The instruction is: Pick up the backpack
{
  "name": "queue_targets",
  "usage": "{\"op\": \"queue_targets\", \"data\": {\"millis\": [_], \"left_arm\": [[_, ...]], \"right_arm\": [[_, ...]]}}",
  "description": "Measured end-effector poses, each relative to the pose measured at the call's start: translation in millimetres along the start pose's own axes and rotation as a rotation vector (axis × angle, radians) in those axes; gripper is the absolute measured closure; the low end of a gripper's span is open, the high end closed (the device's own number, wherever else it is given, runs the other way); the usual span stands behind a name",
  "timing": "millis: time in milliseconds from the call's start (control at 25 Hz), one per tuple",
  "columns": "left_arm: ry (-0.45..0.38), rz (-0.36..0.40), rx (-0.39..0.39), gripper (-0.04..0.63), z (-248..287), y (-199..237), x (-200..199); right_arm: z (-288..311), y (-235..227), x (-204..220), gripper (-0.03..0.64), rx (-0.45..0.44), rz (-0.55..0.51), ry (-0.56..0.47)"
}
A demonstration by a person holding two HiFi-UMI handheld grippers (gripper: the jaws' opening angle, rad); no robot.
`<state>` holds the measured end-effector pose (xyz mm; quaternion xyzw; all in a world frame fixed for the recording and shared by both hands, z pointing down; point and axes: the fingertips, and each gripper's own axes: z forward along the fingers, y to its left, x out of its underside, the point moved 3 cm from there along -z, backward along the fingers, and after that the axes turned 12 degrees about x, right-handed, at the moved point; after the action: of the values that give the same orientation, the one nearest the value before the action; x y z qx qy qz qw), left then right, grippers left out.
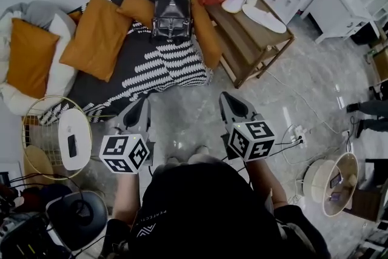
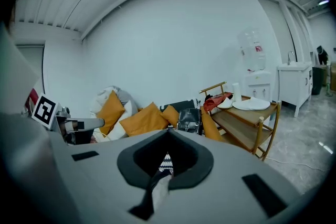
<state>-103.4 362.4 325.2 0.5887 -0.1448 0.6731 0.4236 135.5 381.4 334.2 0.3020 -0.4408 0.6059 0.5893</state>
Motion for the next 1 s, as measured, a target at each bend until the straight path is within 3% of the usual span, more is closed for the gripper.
{"op": "queue_targets", "data": {"millis": [480,1000], "left_arm": [[0.034,-0.02,-0.044,0.589,22.4,-29.2,10.4],[0.059,-0.03,-0.021,0.589,47.0,-2.1,6.9]], "right_arm": [[9.4,-16.9,-1.5,0.621,-0.076,-0.031,0.007],[37.2,-12.2,3.4,0.621,-0.061,0.001,0.044]]}}
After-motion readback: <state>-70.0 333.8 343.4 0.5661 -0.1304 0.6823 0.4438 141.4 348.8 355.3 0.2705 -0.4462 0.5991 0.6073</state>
